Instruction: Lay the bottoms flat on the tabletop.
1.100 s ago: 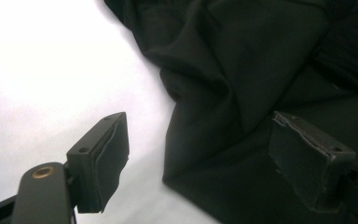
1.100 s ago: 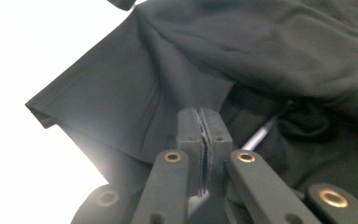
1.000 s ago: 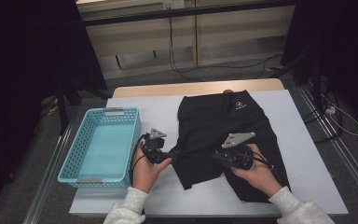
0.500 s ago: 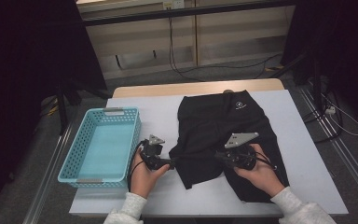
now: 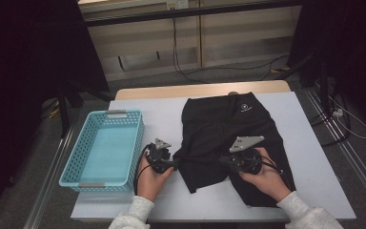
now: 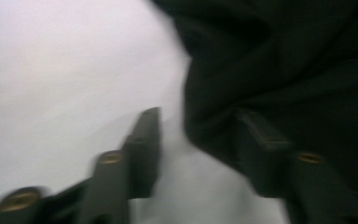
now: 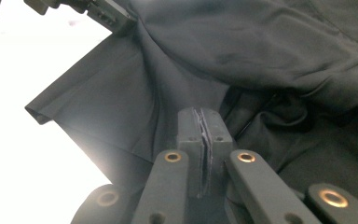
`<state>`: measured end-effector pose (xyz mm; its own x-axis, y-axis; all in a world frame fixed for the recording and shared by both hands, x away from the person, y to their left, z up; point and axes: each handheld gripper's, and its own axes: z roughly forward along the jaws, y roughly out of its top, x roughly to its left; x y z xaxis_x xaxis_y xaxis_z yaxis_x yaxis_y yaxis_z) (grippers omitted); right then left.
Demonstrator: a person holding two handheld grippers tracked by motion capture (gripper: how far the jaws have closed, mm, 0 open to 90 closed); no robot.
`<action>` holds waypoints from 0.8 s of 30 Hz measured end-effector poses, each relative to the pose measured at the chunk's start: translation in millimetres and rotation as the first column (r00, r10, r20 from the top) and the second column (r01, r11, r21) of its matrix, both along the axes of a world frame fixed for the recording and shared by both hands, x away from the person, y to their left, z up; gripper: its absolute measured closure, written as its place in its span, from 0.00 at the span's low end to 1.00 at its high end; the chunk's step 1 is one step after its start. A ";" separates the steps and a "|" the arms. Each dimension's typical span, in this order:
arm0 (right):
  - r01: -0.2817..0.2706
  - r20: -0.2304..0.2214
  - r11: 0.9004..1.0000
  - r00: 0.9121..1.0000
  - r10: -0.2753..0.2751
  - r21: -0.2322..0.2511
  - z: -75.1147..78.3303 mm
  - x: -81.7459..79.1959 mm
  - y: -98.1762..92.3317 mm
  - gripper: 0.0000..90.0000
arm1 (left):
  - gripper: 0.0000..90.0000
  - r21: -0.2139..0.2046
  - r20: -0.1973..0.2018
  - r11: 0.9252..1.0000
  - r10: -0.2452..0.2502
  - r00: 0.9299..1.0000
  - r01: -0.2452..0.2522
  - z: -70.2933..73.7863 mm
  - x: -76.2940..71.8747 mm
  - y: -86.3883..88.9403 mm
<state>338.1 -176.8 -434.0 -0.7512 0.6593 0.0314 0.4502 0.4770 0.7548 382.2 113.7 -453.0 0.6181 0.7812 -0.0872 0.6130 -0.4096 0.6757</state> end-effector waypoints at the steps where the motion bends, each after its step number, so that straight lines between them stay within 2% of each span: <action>1: 0.001 0.000 1.000 1.000 -0.001 -0.004 -0.5 -0.1 0.4 0.99 | 0.67 0.001 -0.006 1.000 -0.001 1.000 0.001 0.5 -0.4 -0.8; 4: -0.001 0.003 1.000 1.000 0.001 -0.010 -1.3 -0.2 1.8 0.99 | 0.82 -0.033 -0.048 0.999 0.010 0.999 -0.011 1.1 -0.5 -2.7; 6: -0.003 0.003 1.000 1.000 0.003 -0.006 -1.2 -0.2 1.5 0.99 | 0.93 -0.055 -0.096 0.998 0.017 0.995 -0.022 2.6 0.2 -2.8; 8: -0.001 0.001 1.000 1.000 0.001 -0.002 -1.2 -0.2 1.5 0.99 | 0.98 -0.074 -0.119 0.997 0.009 0.993 -0.018 4.8 1.3 -2.5; 11: -0.001 0.001 1.000 1.000 0.001 -0.003 -1.9 0.2 2.2 0.99 | 0.99 -0.108 -0.146 0.994 0.006 0.989 -0.022 12.5 4.3 2.4; 14: -0.010 -0.002 1.000 1.000 0.010 0.014 -1.2 -0.4 2.7 0.99 | 0.99 -0.147 -0.134 0.989 0.010 0.991 -0.029 22.3 5.5 8.8; 19: -0.019 -0.002 0.999 1.000 0.019 0.037 0.9 -1.7 7.7 0.99 | 0.99 -0.167 -0.090 0.985 0.029 0.995 -0.044 35.0 9.5 20.6; 21: -0.018 0.000 0.999 1.000 0.018 0.047 0.2 -1.8 11.0 0.99 | 0.99 -0.157 -0.078 0.987 0.031 0.996 -0.043 35.4 12.5 22.4; 23: -0.021 -0.001 0.999 1.000 0.021 0.041 -1.9 -0.7 14.4 0.98 | 0.99 -0.148 -0.058 0.988 0.037 0.998 -0.045 33.7 16.7 23.0; 24: -0.016 0.002 0.999 1.000 0.016 0.031 -3.0 0.1 15.7 0.98 | 0.99 -0.144 -0.061 0.989 0.038 0.997 -0.046 32.0 18.7 22.3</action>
